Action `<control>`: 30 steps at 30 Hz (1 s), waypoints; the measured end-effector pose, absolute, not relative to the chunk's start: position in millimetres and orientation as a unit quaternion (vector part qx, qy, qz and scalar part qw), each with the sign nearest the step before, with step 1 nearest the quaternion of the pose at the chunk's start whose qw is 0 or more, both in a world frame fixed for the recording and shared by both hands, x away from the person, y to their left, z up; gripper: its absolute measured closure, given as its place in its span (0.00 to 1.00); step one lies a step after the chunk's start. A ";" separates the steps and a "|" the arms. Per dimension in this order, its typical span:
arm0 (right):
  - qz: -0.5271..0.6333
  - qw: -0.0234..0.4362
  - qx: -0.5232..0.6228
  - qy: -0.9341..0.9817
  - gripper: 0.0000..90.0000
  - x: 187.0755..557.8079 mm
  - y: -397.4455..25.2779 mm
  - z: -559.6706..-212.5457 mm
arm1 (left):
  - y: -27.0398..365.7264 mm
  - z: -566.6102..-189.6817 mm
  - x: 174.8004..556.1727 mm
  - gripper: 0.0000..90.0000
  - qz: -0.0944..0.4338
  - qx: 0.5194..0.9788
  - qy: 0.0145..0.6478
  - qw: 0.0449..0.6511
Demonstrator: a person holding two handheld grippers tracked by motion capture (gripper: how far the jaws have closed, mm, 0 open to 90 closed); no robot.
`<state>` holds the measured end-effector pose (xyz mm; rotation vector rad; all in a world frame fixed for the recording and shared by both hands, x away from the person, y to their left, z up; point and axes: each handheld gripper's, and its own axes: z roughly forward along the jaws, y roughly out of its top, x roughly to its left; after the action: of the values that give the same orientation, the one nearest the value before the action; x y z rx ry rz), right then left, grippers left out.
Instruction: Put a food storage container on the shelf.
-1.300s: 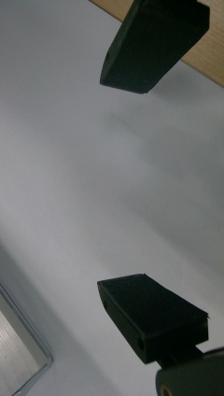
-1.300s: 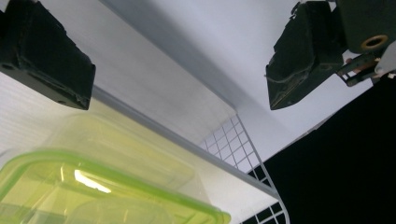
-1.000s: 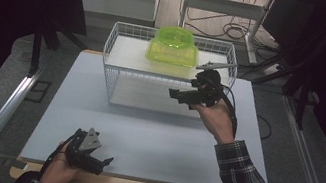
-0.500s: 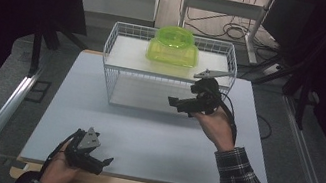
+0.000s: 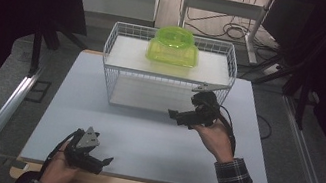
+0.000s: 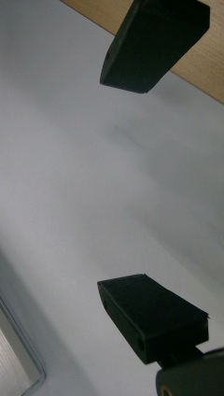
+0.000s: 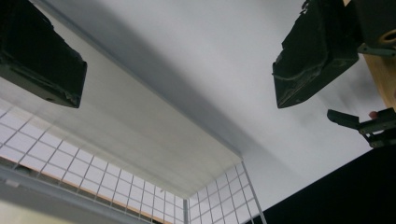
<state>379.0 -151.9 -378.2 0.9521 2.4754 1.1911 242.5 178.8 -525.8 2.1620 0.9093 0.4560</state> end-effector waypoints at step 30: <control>0.400 0.135 0.340 0.840 0.03 343.3 -184.5 -427.8 | 176.9 -527.3 242.1 0.05 0.184 0.846 0.349 0.358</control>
<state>343.3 -184.5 -427.8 0.9850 2.4338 1.1591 242.1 176.9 -527.3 2.1834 0.9017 0.4760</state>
